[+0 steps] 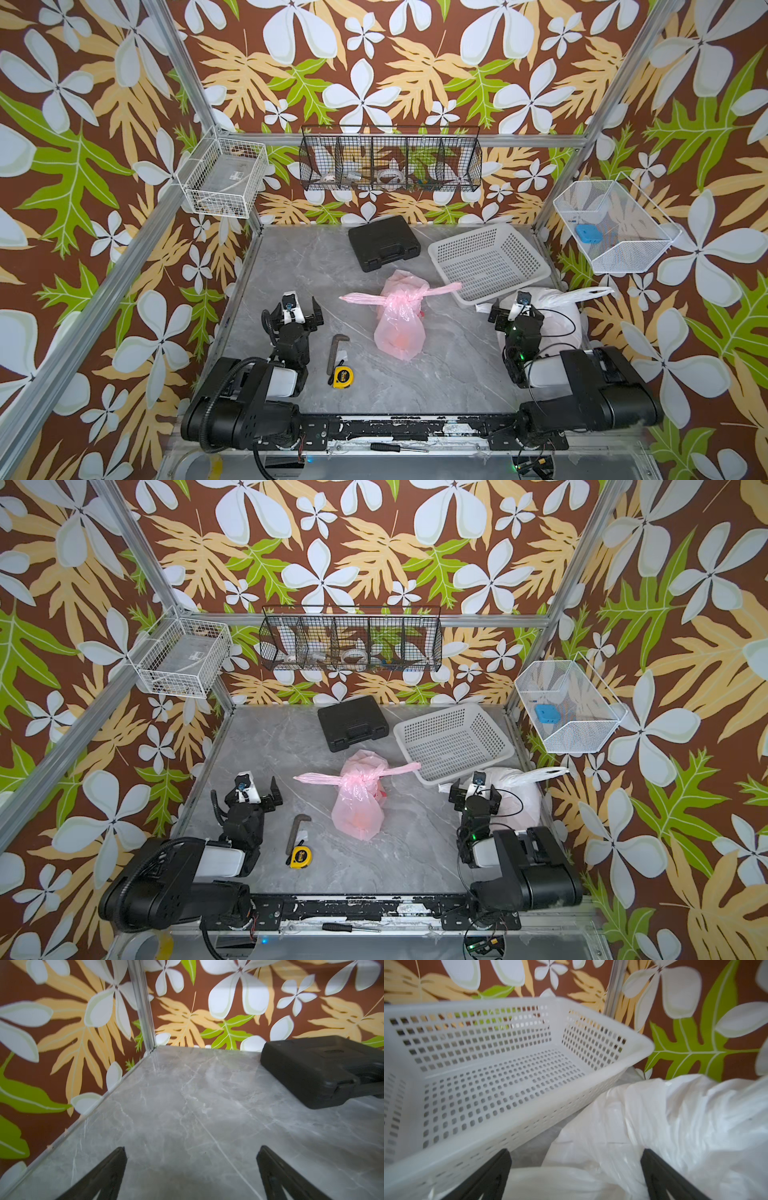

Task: Place the oranges into plastic bags & tie knots
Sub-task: Reset both arms

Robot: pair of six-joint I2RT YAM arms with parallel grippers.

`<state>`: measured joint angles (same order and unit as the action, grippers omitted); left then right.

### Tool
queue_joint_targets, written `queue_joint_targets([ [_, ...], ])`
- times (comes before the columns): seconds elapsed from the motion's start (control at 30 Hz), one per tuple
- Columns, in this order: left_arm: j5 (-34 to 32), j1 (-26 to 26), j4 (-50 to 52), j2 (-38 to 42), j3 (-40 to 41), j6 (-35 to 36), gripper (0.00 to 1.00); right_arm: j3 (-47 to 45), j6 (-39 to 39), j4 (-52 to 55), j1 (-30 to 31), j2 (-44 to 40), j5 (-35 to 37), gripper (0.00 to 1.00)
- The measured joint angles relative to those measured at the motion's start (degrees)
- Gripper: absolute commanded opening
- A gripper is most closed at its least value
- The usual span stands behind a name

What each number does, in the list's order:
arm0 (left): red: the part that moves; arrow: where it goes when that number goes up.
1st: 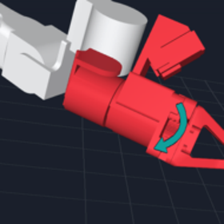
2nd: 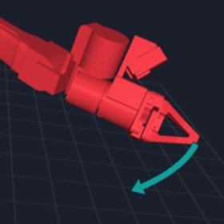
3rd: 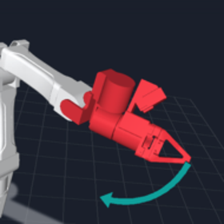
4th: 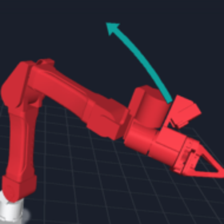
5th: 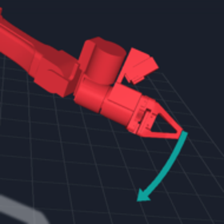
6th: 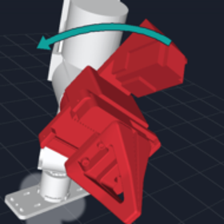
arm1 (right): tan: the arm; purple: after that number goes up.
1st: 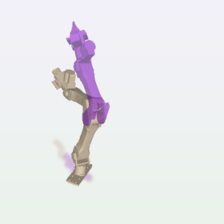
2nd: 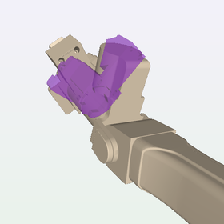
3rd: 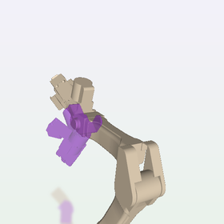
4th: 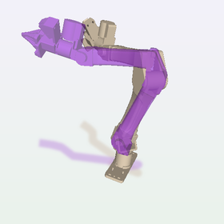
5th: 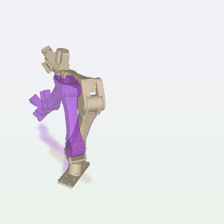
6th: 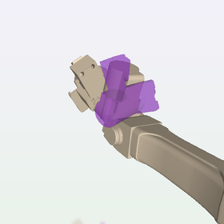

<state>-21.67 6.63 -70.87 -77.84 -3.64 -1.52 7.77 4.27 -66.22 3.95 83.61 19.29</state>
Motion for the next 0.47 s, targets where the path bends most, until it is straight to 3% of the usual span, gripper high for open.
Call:
queue_joint_targets([
  [0.13, 2.6, -1.2, -0.4, -0.3, -4.3, -1.9, 1.0, 3.7, 0.0, -0.7, 0.3, 0.3, -1.3, 0.99],
  [0.47, 2.4, -1.3, -0.1, -0.6, -4.5, -4.0, 1.0, 4.3, -0.2, 0.8, 1.0, 0.3, -1.3, 1.0],
])
